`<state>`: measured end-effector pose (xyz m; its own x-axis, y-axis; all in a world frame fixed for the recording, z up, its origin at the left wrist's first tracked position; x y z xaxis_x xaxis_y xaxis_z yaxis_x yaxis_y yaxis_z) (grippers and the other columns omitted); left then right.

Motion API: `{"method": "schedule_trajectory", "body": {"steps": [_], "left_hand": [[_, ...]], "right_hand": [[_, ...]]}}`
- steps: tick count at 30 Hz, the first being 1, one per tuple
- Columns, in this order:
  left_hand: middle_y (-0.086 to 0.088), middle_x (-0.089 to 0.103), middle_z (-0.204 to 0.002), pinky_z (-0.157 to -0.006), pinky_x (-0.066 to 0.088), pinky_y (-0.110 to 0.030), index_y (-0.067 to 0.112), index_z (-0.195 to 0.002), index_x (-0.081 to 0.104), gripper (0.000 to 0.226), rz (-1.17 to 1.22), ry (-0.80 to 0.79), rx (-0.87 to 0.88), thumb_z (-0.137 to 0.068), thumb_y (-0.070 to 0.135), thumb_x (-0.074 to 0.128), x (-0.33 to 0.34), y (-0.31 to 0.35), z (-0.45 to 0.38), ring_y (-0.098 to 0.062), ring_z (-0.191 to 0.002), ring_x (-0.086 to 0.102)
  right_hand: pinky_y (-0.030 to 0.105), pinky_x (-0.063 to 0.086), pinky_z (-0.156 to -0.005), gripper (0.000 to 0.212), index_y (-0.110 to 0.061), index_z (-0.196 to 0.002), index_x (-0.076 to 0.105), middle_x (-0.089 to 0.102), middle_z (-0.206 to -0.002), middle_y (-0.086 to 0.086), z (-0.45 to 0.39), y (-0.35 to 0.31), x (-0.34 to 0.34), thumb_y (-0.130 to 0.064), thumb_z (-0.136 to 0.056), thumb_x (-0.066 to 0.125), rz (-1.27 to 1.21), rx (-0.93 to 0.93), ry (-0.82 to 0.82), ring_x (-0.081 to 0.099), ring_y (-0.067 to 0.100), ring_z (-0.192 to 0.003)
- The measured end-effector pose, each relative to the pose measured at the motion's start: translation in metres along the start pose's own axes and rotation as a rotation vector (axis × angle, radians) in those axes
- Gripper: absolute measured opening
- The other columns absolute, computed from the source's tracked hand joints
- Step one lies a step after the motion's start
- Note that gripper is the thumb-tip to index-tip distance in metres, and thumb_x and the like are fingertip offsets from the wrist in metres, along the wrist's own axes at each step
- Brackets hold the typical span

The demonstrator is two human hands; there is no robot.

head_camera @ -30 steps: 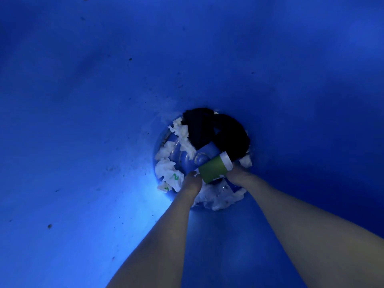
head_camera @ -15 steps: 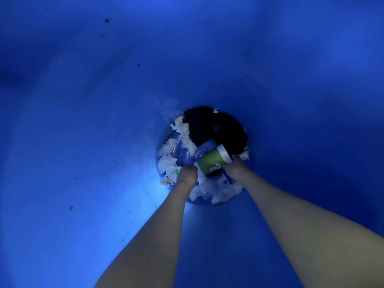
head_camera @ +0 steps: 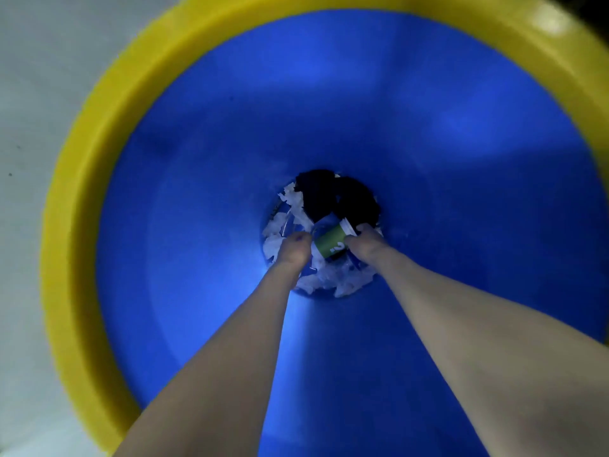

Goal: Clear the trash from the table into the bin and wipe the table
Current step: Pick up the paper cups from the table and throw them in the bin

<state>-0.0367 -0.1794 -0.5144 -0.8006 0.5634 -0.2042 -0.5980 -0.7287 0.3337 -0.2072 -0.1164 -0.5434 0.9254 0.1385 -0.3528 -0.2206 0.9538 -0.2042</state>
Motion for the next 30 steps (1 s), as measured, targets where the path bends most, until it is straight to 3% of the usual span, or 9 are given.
{"method": "schedule_trajectory", "body": {"steps": [2, 4, 8, 13, 17, 24, 30], "left_hand": [[-0.010, 0.050, -0.082, -0.052, 0.029, -0.024, 0.015, -0.083, 0.051, 0.021, -0.002, 0.004, 0.035, -0.098, 0.019, 0.037, -0.007, 0.014, 0.030, -0.015, -0.061, 0.038], [-0.007, 0.050, -0.085, -0.057, 0.027, -0.026, 0.021, -0.088, 0.054, 0.020, -0.014, -0.012, 0.055, -0.100, 0.024, 0.039, -0.013, 0.026, 0.058, -0.016, -0.065, 0.040], [-0.005, 0.057, -0.093, -0.066, 0.035, -0.029, 0.024, -0.096, 0.054, 0.014, -0.015, -0.004, 0.136, -0.103, 0.027, 0.042, -0.031, 0.053, 0.125, -0.018, -0.091, 0.048], [-0.004, 0.056, -0.105, -0.069, 0.040, -0.027, 0.024, -0.107, 0.056, 0.016, 0.005, -0.017, 0.211, -0.104, 0.032, 0.043, -0.045, 0.085, 0.211, -0.020, -0.095, 0.049], [0.000, 0.053, -0.105, -0.077, 0.038, -0.034, 0.033, -0.090, 0.054, 0.016, 0.001, -0.021, 0.298, -0.102, 0.037, 0.044, -0.056, 0.108, 0.276, -0.019, -0.094, 0.046], [0.009, 0.063, -0.119, -0.090, 0.043, -0.029, 0.028, -0.118, 0.060, 0.025, -0.120, -0.022, 0.568, -0.102, 0.043, 0.049, -0.071, 0.137, 0.378, -0.013, -0.115, 0.059], [0.005, 0.062, -0.130, -0.106, 0.045, -0.037, 0.021, -0.132, 0.059, 0.041, -0.329, -0.049, 0.812, -0.102, 0.045, 0.045, -0.071, 0.165, 0.453, -0.016, -0.120, 0.056]], "right_hand": [[0.030, 0.042, -0.084, 0.057, -0.013, -0.147, 0.038, 0.052, -0.138, 0.017, 0.027, -0.007, -0.008, -0.026, -0.095, 0.055, -0.032, -0.031, 0.002, 0.053, 0.034, -0.120], [0.028, 0.041, -0.083, 0.056, -0.012, -0.147, 0.041, 0.054, -0.137, 0.016, 0.054, -0.014, -0.017, -0.025, -0.095, 0.055, -0.053, -0.055, 0.010, 0.054, 0.034, -0.119], [0.032, 0.043, -0.093, 0.049, -0.011, -0.144, 0.044, 0.054, -0.137, 0.017, 0.123, -0.027, -0.040, -0.027, -0.098, 0.052, -0.031, -0.120, 0.010, 0.054, 0.034, -0.122], [0.033, 0.043, -0.096, 0.051, -0.009, -0.144, 0.044, 0.055, -0.135, 0.017, 0.211, -0.041, -0.081, -0.029, -0.098, 0.052, -0.087, -0.202, 0.057, 0.053, 0.033, -0.122], [0.036, 0.043, -0.103, 0.052, -0.012, -0.146, 0.042, 0.052, -0.140, 0.014, 0.278, -0.040, -0.111, -0.029, -0.098, 0.053, -0.153, -0.240, 0.087, 0.052, 0.031, -0.124], [0.038, 0.043, -0.101, 0.051, -0.013, -0.147, 0.040, 0.054, -0.137, 0.014, 0.383, -0.023, -0.140, -0.033, -0.101, 0.051, -0.247, -0.272, 0.164, 0.053, 0.031, -0.123], [0.033, 0.041, -0.098, 0.053, -0.015, -0.146, 0.042, 0.048, -0.145, 0.006, 0.465, -0.015, -0.155, -0.043, -0.102, 0.048, -0.335, -0.348, 0.328, 0.050, 0.026, -0.126]]}}
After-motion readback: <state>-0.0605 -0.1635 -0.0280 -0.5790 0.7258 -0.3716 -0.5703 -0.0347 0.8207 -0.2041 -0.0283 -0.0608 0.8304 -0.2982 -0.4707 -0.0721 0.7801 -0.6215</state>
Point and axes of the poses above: each hand's wrist, its own z-axis away from the middle knuckle, its own x-axis out of the palm, y = z × x, the point moved 9 cm from there along -z, towards the middle knuckle
